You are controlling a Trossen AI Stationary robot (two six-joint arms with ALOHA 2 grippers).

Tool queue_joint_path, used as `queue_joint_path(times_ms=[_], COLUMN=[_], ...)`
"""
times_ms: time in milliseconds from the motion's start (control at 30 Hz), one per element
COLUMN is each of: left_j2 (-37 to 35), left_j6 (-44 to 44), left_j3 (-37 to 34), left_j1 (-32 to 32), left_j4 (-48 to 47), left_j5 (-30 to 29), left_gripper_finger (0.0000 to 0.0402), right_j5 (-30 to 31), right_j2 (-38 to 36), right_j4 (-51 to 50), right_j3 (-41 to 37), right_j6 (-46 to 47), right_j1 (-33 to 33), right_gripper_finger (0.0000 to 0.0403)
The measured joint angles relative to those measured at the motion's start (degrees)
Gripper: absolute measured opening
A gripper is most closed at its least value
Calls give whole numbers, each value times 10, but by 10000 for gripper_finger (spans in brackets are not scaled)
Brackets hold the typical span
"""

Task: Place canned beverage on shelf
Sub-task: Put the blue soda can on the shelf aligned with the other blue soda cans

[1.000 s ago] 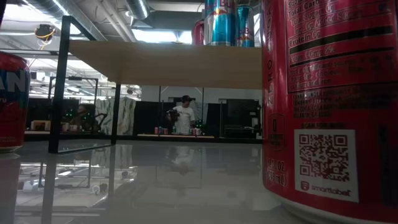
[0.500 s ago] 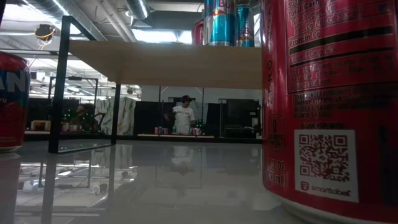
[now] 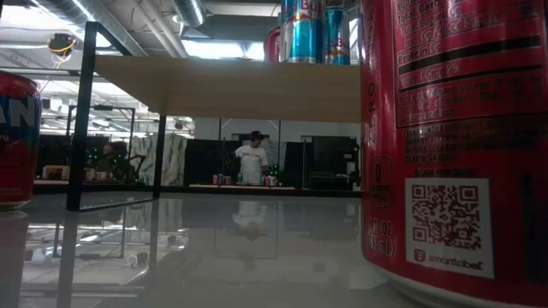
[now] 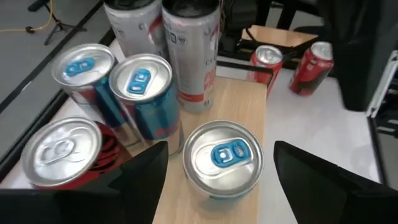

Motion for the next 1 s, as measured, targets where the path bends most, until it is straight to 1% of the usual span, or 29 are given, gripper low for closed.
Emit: queue_joint_path(times_ms=[133,267,333,433,500,567,633,767,1000], left_j2=[-29,-55,-62,-65,-61,-59,-58,-58,-57], left_j6=[0,-2,-15,-44,-67,-86,-95,-96,-76], left_j3=[0,0,0,0,-5,-22,-49,-104,-198], left_j1=[-1,-3,-9,-24,-38,-49,-58,-61,-48], left_j4=[-18,-57,-86,-151,-184,-194,-181,-125,4], left_j5=[15,78,97,95,72,46,29,10,7], left_gripper_finger=[283,283,283,274,262,247,230,194,141], right_j5=[-2,-4,-4,-7,-8,-9,-9,-8,-8], right_j2=[0,0,0,0,0,0,0,0,0], right_j4=[0,0,-1,0,0,0,0,0,0], right_j3=[0,0,0,0,0,0,0,0,0], right_j6=[0,0,0,0,0,0,0,0,0], right_j1=[0,0,0,0,0,0,0,0,0], right_gripper_finger=[386,386,386,386,386,386,386,386,386])
